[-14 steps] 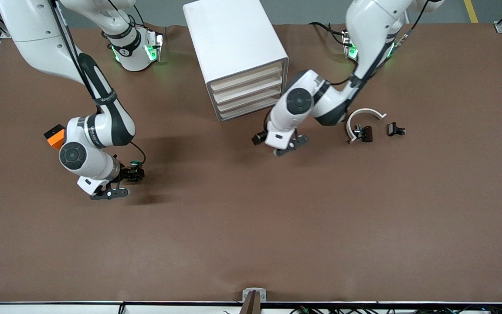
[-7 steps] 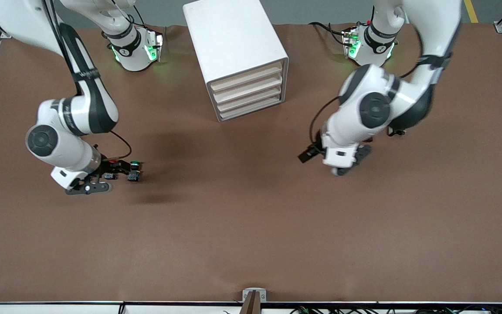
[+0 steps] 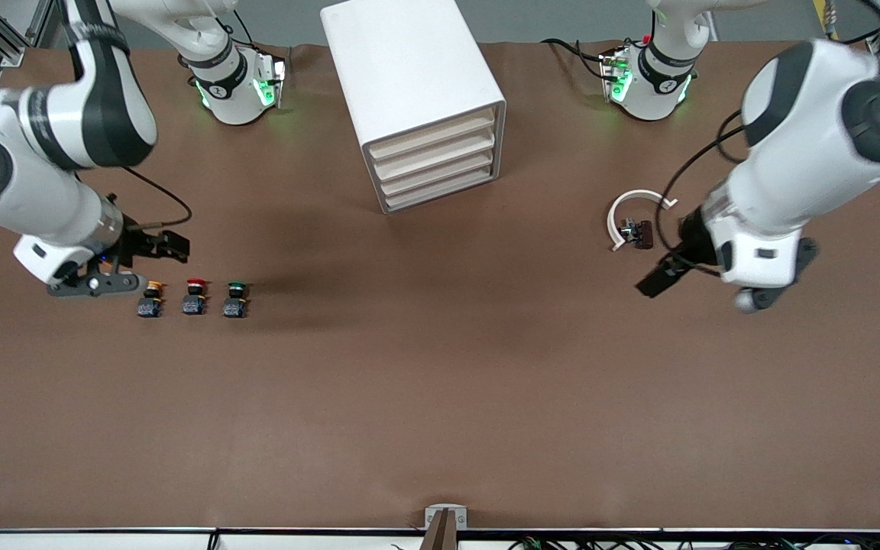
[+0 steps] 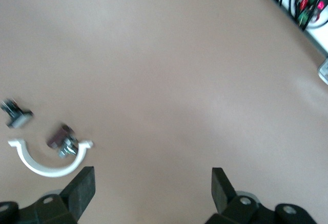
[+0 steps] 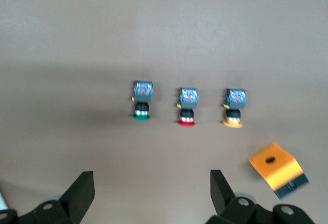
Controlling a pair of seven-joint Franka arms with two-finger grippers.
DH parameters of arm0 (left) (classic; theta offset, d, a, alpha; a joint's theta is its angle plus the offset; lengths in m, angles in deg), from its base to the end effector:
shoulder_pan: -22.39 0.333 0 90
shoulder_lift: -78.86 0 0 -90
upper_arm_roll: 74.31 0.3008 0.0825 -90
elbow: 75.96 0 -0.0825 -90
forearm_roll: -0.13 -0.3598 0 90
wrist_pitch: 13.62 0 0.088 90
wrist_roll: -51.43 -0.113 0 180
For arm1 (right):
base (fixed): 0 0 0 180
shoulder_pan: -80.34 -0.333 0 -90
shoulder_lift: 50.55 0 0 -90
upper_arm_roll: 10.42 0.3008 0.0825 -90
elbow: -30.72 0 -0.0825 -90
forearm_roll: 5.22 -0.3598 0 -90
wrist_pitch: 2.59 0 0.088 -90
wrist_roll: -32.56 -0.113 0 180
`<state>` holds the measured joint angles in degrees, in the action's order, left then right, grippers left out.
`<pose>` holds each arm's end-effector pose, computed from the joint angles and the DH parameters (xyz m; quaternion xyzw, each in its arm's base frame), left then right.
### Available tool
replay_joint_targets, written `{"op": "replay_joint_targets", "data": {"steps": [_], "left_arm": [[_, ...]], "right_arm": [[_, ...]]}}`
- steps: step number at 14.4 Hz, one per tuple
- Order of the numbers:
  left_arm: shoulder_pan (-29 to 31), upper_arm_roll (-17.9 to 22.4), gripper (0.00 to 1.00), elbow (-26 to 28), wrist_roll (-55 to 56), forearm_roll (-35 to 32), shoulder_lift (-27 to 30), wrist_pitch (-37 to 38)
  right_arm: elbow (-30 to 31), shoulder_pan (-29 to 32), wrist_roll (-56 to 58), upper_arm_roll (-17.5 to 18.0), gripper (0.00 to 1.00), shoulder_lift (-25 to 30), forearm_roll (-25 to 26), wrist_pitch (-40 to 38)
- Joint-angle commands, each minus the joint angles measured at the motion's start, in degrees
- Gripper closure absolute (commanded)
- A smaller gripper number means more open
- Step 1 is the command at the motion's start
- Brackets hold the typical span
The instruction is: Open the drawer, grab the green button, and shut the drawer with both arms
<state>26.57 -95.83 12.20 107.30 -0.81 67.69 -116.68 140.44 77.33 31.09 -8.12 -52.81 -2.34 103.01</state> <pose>0.5787 -0.1599 0.5355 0.9419 0.3325 0.0152 0.0454 0.5319 0.0449 0.4502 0.9973 0.0416 -0.0542 0.0262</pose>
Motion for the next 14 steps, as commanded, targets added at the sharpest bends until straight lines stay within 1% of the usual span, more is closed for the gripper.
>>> {"op": "replay_joint_targets", "data": {"steps": [1, 3, 5, 7, 9, 11, 13, 14], "left_arm": [[2.0, -0.4, 0.0, 0.4, -3.9, -3.9, 2.6, 1.9], [2.1, -0.3, 0.0, 0.3, -5.6, -6.4, 3.6, 2.1], [4.4, -0.4, 0.0, -0.7, -8.7, -6.9, 4.7, 4.1], [6.3, -0.5, 0.0, -3.4, -14.0, -6.9, 4.7, 6.4], [8.5, -0.5, 0.0, -3.8, -17.8, -6.3, 4.8, 6.6], [10.7, -0.8, 0.0, -3.9, -20.9, -5.9, 4.8, 6.9], [12.1, -0.8, 0.0, -4.0, -24.5, -4.2, 4.8, 7.3], [13.0, -0.6, 0.0, -4.1, -25.1, -2.4, 4.8, 8.7]], "right_arm": [[0.5, 1.1, -0.5, 0.6, 0.0, 5.5, -0.7, -4.3], [-0.3, 1.5, -0.5, -0.1, 0.0, 8.0, -2.0, -7.4], [-2.9, 1.6, -0.5, -0.3, 0.0, 8.9, -2.0, -10.9], [-9.3, 1.7, -0.5, -1.0, 0.0, 8.6, -2.0, -16.9], [-16.1, 2.0, -0.5, -1.0, 0.0, 8.2, -1.8, -21.4], [-19.4, 2.7, -0.1, -1.1, 0.0, 7.9, -2.1, -21.7], [-20.5, 3.4, 0.1, -1.1, 0.0, 7.6, -2.0, -21.7], [-20.5, 4.0, 0.2, -1.1, 0.0, 7.3, -2.1, -21.8]]}}
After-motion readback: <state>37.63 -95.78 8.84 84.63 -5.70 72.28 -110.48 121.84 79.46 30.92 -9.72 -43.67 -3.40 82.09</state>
